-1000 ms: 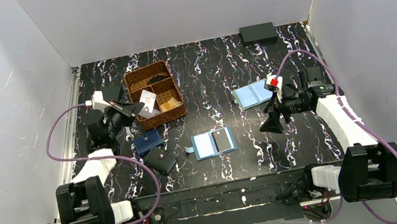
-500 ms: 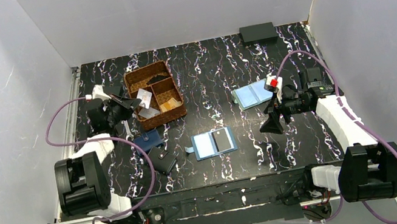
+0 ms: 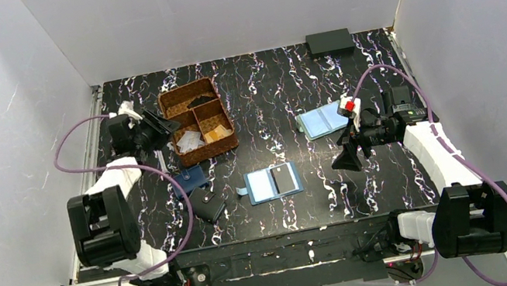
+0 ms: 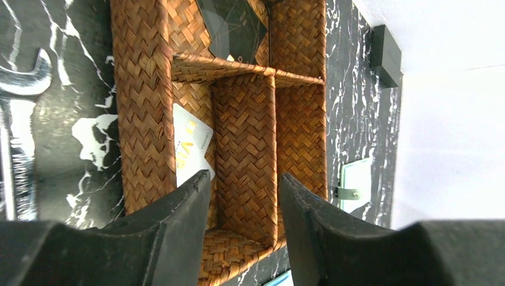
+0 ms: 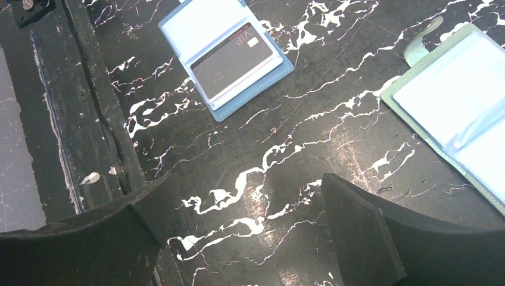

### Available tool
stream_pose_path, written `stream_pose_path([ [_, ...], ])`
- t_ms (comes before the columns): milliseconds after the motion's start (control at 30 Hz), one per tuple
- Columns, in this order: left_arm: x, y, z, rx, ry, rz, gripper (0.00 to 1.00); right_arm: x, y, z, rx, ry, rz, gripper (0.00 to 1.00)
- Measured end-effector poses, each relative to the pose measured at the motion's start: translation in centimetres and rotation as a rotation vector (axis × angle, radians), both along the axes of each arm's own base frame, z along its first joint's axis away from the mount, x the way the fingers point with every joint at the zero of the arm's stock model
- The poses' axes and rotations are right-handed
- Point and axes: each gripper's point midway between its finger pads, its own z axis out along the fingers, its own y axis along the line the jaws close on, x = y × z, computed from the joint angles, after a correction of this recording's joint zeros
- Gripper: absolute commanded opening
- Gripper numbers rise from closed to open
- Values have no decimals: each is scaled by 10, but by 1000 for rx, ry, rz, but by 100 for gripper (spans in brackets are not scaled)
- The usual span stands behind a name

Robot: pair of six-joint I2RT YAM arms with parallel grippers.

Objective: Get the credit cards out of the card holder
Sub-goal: Place the credit card in the storage box.

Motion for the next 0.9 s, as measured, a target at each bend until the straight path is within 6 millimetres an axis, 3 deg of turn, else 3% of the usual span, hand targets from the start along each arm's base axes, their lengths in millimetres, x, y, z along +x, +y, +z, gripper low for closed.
stream_pose_path([
  [67,-4,6,10,54,-9,8,53,0,0,0,0,0,0,98],
  [167,-14,18,43,150,-60,36,64,0,0,0,0,0,0,98],
  [200,-18,21,59,181,-96,47,72,0,0,0,0,0,0,98],
  [267,-26,27,94,232,-181,69,96,0,0,0,0,0,0,98],
  [367,-45,29,136,252,-296,103,98,0,0,0,-1,0,-1,98],
  [433,-59,27,151,233,-347,113,98,0,0,0,-2,-1,-2,98],
  [500,-73,18,151,189,-362,90,98,1,-1,-1,-4,-1,-3,98],
  [900,-135,-45,105,-169,-142,-167,98,0,-7,-1,-9,-17,-24,98],
])
